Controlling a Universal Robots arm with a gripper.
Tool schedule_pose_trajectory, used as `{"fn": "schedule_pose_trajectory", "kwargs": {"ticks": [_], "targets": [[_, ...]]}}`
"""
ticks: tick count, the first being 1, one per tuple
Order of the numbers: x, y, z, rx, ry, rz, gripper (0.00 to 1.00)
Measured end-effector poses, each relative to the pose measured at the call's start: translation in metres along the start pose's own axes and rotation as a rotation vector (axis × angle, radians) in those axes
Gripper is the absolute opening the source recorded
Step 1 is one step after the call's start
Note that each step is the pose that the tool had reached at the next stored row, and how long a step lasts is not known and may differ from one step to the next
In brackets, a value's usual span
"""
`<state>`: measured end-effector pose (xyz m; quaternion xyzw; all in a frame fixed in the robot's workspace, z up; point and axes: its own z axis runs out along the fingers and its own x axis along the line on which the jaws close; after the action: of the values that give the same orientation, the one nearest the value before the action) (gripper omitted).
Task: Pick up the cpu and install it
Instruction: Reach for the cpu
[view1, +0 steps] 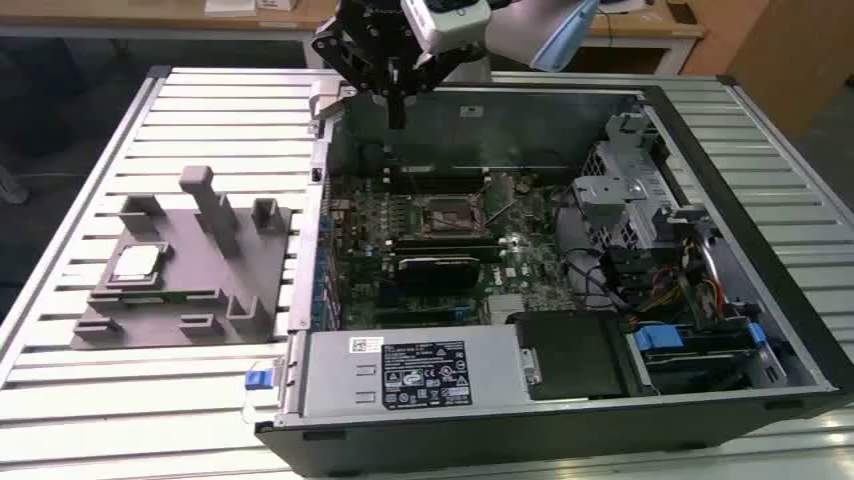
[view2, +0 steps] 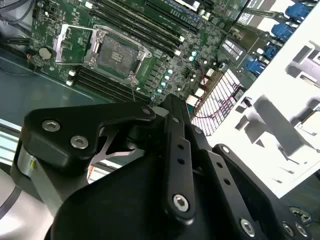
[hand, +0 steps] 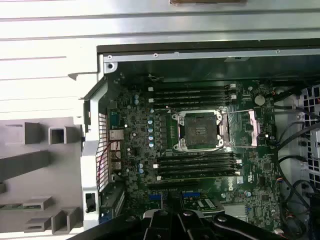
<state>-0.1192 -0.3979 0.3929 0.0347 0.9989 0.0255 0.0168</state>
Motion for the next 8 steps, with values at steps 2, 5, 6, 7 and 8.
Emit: {"fn": "schedule_pose_trajectory", "kwargs": {"ticks": [2, 5, 6, 7, 8], "targets": [[0.0000, 0.0000, 0.0000, -0.0001, 0.0000, 0.000, 0.11], [0.0000, 0.0000, 0.0000, 0.0000, 0.0000, 0.000, 0.11], [0.0000, 0.0000, 0.0000, 0.0000, 0.0000, 0.000, 0.11], [0.0000, 0.0000, 0.0000, 0.0000, 0.0000, 0.000, 0.11], [0.0000, 0.0000, 0.0000, 0.0000, 0.0000, 0.000, 0.11]]}}
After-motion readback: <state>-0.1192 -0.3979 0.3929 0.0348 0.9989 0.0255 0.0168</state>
